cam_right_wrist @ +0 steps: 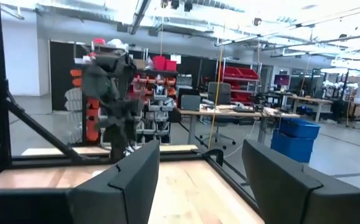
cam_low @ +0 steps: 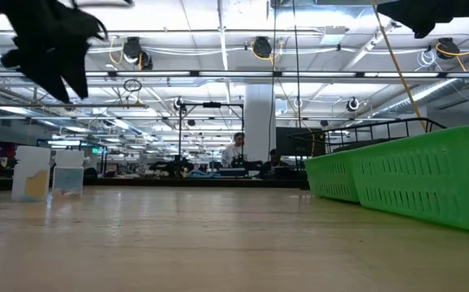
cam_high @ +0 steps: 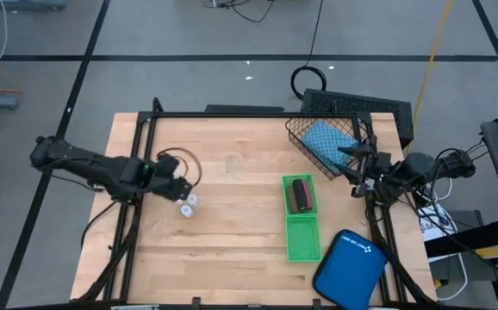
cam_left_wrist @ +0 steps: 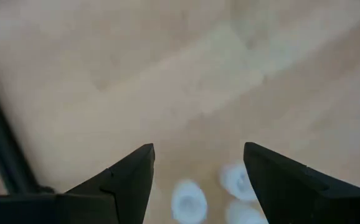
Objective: Pick & Place Medicine items
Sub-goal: Put the bottom transparent pill bottle into the bottom green basket
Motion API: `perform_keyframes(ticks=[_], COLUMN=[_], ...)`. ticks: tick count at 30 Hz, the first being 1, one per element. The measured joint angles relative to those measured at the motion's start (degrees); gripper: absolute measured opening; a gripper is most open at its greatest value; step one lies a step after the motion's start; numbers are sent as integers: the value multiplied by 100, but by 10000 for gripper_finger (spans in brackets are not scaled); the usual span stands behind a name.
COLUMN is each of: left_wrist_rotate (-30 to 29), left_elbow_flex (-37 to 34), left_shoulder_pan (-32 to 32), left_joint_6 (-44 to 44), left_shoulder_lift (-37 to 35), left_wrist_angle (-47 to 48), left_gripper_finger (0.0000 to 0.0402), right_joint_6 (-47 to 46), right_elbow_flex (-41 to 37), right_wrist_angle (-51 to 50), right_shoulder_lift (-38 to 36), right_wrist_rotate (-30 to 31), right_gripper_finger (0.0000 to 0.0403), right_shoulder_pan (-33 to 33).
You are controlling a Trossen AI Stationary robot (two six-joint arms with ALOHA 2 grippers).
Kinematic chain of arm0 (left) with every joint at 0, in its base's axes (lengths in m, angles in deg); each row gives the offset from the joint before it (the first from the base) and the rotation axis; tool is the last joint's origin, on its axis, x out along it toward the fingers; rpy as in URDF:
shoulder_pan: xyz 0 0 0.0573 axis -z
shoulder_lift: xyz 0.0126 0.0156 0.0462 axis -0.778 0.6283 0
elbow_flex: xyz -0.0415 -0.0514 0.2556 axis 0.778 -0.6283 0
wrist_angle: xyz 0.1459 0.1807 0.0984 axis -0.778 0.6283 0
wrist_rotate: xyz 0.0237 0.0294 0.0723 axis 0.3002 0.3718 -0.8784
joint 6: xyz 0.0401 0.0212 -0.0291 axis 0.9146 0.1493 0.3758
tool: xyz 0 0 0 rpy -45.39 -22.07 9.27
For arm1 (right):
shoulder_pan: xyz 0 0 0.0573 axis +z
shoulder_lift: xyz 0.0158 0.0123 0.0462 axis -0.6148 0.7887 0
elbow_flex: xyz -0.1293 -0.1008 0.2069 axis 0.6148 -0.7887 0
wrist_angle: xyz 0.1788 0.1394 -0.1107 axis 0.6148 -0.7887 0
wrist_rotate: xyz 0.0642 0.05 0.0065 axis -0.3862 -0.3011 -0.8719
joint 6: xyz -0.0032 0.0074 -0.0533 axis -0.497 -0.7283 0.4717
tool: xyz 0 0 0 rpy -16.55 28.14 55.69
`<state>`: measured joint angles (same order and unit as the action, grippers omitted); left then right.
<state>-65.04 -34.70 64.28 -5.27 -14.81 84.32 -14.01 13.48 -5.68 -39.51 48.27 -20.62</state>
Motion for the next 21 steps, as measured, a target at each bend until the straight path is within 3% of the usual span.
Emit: perform_keyframes(ticks=[4,8,13,17,21], left_wrist_rotate=[-1452,-1933,-1143,-1068,-322], left_elbow_flex=[2,-303,-958,-828,-844], left_shoulder_pan=[1045,2073,2906,3466,3769], left_joint_6=[-1233,-2135,-3712,-4596,-5485], left_shoulder_lift=[-356,-546,-265,203,633], left_wrist_angle=[807,853,800,763,798], left_gripper_finger=[255,255,255,255,255], right_joint_6=[-73,114,178,252,369], right_elbow_flex=[-2,-2,-2,-2,-2], right_wrist_angle=[-8,69,75,87,102], right_shoulder_lift=[1,2,7,9,12], right_wrist_rotate=[-19,-3,12,28,36], right_gripper_finger=[216,219,221,216,216], right_shoulder_pan=[0,0,0,0,0])
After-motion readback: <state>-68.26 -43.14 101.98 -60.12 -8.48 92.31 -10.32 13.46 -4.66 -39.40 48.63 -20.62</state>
